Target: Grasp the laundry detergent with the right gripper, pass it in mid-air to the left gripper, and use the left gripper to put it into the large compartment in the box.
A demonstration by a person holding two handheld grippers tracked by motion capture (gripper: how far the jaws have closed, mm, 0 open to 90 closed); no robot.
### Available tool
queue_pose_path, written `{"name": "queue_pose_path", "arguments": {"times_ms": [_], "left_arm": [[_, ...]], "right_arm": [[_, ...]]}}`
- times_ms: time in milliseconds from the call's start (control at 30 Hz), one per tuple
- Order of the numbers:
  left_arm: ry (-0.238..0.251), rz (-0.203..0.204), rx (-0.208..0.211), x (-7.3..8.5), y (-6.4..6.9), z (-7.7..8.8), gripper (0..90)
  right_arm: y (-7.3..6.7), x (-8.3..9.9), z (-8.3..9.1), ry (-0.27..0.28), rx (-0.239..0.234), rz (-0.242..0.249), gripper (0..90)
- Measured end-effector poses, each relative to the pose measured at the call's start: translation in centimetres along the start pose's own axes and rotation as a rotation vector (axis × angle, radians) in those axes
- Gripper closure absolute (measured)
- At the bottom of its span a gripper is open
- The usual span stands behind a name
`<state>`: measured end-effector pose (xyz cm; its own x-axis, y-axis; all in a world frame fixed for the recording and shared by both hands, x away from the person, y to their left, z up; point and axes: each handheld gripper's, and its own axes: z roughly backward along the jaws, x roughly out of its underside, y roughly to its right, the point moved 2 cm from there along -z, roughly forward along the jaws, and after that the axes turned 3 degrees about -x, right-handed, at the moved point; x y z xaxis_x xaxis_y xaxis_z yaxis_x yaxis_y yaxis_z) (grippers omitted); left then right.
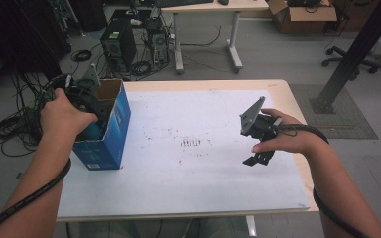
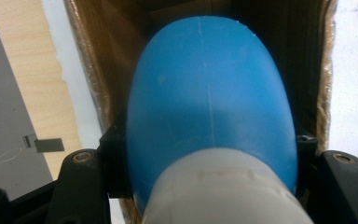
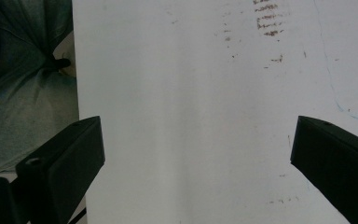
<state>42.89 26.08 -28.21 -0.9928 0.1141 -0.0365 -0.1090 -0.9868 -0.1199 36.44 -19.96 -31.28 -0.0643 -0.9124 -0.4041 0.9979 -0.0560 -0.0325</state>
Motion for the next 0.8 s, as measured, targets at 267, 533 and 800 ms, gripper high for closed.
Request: {"name": "queue_pose_path", "arguments": {"times_ms": [267, 533, 800], "left_arm": [[-0.010, -0.001, -0.001, 0.0, 0.1, -1.1, 38.2], [-0.014, 0.000, 0.006, 0.0, 0.0, -1.7, 38.2], [-0.022, 0.000, 0.015, 0.1, -0.1, -2.4, 38.2]], "right_arm": [[0.0, 0.0, -0.1, -0.002, -0.003, 0.001, 2.8], [0.0, 0.1, -0.2, -0.003, -0.006, -0.001, 3.0], [0.0, 0.0, -0.3, -0.003, -0.006, 0.000, 2.9]]}}
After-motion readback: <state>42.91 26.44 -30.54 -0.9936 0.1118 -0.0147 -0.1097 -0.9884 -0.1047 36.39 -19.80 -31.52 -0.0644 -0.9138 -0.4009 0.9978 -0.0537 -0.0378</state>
